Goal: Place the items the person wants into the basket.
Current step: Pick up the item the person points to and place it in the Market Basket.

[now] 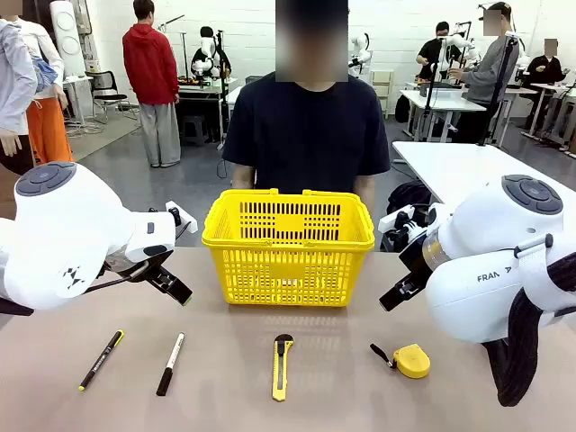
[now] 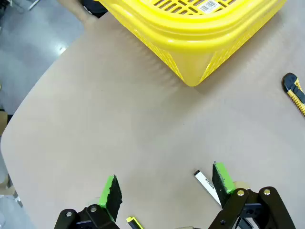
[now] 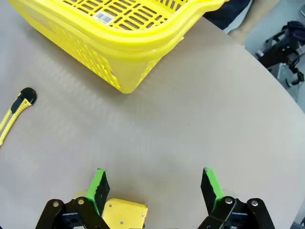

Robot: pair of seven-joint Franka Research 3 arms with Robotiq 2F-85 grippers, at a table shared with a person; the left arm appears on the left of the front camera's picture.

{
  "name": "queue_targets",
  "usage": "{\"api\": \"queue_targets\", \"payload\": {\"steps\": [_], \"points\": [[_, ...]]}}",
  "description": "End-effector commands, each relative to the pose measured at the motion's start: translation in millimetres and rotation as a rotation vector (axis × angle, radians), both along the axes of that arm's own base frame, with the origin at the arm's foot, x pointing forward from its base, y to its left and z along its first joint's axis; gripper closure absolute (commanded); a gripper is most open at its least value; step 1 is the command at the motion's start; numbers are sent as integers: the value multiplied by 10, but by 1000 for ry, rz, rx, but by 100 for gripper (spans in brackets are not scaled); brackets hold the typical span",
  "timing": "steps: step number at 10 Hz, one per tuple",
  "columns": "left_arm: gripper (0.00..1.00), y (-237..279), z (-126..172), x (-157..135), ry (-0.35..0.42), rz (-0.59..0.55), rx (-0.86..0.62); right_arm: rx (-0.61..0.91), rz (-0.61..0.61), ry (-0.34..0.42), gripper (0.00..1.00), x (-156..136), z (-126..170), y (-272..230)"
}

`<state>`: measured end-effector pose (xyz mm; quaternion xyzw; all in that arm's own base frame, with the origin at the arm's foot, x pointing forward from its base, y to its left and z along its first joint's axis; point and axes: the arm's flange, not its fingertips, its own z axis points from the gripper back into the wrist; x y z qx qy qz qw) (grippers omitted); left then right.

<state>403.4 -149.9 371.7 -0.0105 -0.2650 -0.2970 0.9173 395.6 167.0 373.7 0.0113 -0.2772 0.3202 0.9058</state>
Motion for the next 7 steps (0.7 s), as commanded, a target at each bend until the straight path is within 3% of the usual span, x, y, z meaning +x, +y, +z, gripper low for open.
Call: {"api": "queue_targets", "payload": {"steps": [1, 7], "points": [[0, -1, 0, 0, 0, 0, 0, 0, 0, 0, 0, 0, 0, 0], [0, -1, 0, 0, 0, 0, 0, 0, 0, 0, 0, 0, 0, 0]]}}
